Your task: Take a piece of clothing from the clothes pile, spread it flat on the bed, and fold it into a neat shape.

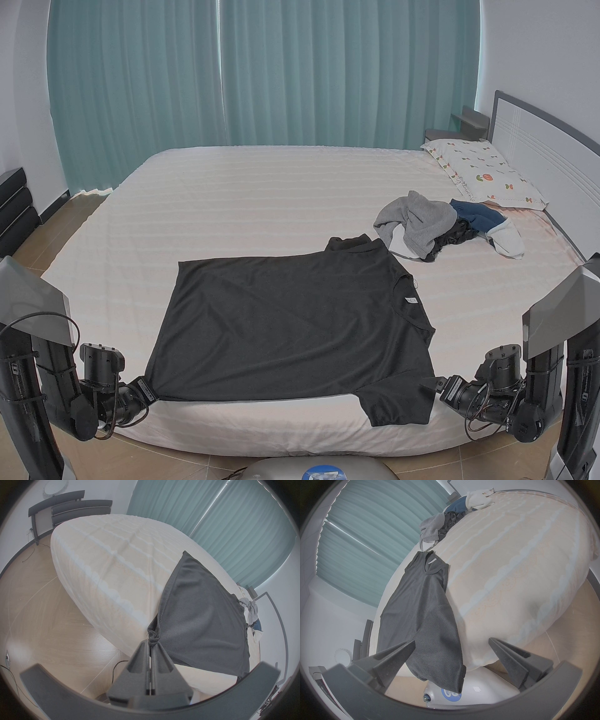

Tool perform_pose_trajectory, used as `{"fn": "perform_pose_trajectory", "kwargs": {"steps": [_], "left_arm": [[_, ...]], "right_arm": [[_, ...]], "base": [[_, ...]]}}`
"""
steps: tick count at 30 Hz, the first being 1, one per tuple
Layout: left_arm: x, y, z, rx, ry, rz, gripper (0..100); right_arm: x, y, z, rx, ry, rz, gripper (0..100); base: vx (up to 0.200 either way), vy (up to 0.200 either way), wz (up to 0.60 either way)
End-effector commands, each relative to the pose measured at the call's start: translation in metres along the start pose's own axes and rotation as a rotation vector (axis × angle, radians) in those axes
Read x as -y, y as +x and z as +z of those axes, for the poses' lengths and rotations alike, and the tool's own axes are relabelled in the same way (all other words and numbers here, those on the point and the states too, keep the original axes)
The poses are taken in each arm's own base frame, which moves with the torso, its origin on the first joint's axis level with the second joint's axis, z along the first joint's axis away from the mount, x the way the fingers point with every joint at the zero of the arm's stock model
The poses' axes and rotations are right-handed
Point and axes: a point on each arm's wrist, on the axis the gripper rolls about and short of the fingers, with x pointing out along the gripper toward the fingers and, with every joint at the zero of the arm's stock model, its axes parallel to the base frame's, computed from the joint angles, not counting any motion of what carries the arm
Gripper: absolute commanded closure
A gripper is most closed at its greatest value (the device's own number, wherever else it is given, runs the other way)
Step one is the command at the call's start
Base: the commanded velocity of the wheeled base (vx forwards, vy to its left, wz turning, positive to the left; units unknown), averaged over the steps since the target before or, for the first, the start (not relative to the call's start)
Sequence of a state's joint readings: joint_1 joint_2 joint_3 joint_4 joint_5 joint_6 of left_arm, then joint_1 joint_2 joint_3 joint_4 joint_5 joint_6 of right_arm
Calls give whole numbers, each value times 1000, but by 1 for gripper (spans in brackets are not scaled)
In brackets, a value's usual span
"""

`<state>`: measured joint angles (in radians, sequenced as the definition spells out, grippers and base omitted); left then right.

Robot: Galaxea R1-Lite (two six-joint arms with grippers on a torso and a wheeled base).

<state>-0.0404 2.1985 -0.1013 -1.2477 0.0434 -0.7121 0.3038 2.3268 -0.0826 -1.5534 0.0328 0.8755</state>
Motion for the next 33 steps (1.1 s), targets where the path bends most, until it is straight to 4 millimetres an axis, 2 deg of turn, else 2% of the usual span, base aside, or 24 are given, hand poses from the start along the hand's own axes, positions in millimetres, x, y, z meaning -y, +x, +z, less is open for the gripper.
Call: {"fn": "perform_pose_trajectory", "kwargs": {"steps": [1, 8, 17, 18, 33], "left_arm": [[1, 2, 1, 1, -4, -6, 100], [1, 3, 1, -3, -6, -10, 100], [1, 3, 1, -3, -5, -11, 100], [1, 3, 1, -3, -8, -10, 100], [-1, 6, -2, -18, -6, 3, 100]], "right_arm": [[-1, 5, -1, -7, -7, 15, 0], [-4, 6, -16, -67, -70, 20, 0], [-8, 8, -17, -65, -78, 40, 0], [-7, 8, -17, -68, -82, 34, 100], [4, -12, -22, -100, -170, -33, 100]], "base": [[0, 0, 0], [0, 0, 0], [0, 0, 0], [0, 0, 0], [0, 0, 0]]}}
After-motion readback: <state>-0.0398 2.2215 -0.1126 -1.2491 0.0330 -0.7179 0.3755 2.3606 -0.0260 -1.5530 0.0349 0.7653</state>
